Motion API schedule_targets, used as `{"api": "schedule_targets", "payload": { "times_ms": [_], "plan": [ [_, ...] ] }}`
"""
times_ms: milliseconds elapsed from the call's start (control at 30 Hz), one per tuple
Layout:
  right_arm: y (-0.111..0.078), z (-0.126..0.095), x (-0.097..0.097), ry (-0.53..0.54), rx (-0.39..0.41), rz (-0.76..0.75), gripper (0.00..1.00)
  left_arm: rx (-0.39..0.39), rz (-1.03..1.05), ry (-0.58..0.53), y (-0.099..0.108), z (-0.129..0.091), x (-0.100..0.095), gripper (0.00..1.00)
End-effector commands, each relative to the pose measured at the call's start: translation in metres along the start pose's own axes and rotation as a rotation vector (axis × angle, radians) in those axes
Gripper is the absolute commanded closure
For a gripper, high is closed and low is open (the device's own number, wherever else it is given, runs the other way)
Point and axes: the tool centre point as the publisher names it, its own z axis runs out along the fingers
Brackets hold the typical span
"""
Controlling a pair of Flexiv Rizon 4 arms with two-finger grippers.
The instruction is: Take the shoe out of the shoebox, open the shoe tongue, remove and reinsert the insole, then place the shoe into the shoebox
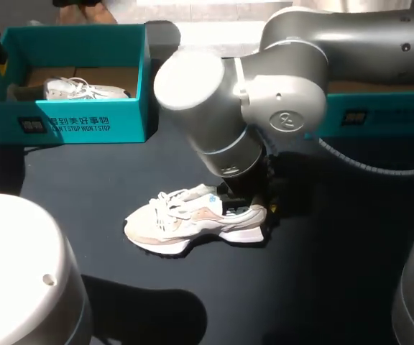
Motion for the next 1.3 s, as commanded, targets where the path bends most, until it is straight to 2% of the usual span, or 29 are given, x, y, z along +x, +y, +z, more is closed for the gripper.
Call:
{"api": "schedule_targets", "payload": {
  "times_ms": [33,433,467,500,533,700,967,1067,1167,1233,1300],
  "plan": [
    [-0.003,0.013,0.051,-0.062,0.017,0.373,1.0,-0.003,0.001,0.002,-0.001,0.0,0.0,0.0],
    [-0.001,0.035,0.061,-0.027,0.094,0.497,1.0,-0.003,0.001,0.002,-0.001,0.0,0.0,0.0],
    [-0.001,0.035,0.061,-0.032,0.096,0.499,0.66,-0.003,0.001,0.002,-0.001,0.0,0.0,0.0],
    [-0.001,0.035,0.061,-0.036,0.099,0.498,0.04,-0.003,0.001,0.002,-0.001,0.0,0.0,0.0],
    [-0.002,0.035,0.059,-0.042,0.1,0.497,0.0,-0.003,0.001,0.002,-0.001,0.0,0.0,0.0],
    [-0.006,0.022,0.045,-0.046,0.084,0.507,0.0,-0.003,0.001,0.002,-0.001,0.0,0.0,0.0],
    [-0.012,-0.014,0.019,-0.022,0.047,0.503,0.0,-0.003,0.001,0.002,-0.001,0.0,0.0,0.0],
    [-0.012,-0.03,0.009,0.017,0.028,0.482,0.0,-0.003,0.001,0.002,-0.001,0.0,0.0,0.0],
    [-0.011,-0.047,0.002,0.067,0.004,0.403,0.0,-0.003,0.001,0.002,-0.001,0.0,0.0,0.0],
    [-0.008,-0.055,-0.001,0.134,-0.015,0.303,0.0,-0.003,0.001,0.002,-0.001,0.0,0.0,0.0],
    [-0.006,-0.066,-0.002,0.182,-0.068,0.154,0.0,-0.003,0.001,0.002,-0.001,0.0,0.0,0.0]
  ]
}}
